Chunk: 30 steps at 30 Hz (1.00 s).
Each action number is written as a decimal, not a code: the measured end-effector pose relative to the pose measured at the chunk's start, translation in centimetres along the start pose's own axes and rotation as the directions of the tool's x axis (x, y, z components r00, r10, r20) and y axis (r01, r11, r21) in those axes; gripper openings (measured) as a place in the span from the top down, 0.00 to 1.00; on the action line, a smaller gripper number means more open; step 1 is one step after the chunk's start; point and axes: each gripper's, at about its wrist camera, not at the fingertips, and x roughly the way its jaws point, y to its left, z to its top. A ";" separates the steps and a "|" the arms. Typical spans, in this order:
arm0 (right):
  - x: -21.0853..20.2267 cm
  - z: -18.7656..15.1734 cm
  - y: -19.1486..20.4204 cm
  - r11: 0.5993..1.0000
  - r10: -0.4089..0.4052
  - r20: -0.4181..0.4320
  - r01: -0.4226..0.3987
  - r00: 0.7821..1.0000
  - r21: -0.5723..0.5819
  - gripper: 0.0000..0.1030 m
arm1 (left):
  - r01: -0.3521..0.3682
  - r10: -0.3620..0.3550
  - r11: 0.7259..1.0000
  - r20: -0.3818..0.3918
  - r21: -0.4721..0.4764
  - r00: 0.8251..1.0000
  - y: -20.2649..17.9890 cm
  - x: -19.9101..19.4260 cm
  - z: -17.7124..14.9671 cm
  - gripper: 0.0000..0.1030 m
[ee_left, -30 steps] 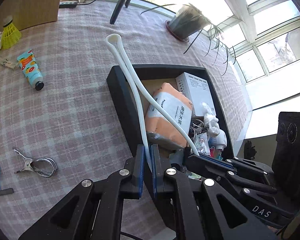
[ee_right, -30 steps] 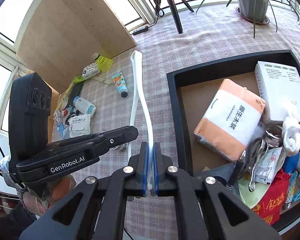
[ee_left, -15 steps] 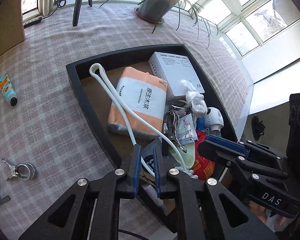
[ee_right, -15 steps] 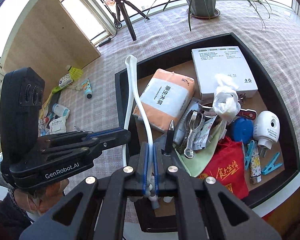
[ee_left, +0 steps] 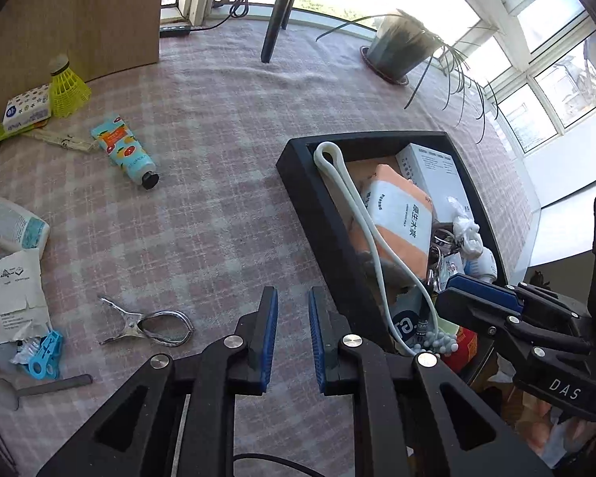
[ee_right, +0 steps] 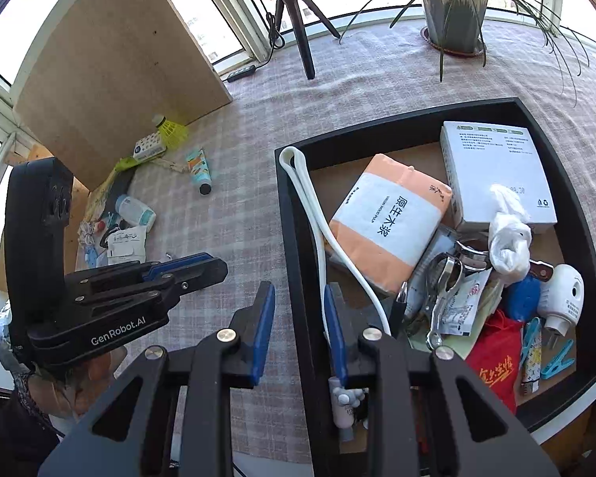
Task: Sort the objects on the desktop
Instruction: 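Carry the white cable into the black tray and release it, then grasp the metal clip with the left gripper and lift it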
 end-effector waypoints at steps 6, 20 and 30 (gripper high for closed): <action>2.4 1.0 3.4 0.997 0.028 -0.044 -0.031 0.999 -0.076 0.75 | -0.080 0.081 0.996 0.026 -0.033 0.996 4.7 -1.1 -0.5 0.83; 11.2 1.8 9.8 0.980 0.086 -0.230 -0.124 0.969 -0.156 0.75 | -0.174 0.176 0.977 -0.005 0.123 0.984 10.1 -0.1 -4.3 0.76; 15.2 1.6 10.9 0.984 0.067 -0.296 -0.112 0.953 -0.138 0.75 | -0.196 0.202 0.957 -0.009 0.214 0.979 8.6 1.9 -4.6 0.76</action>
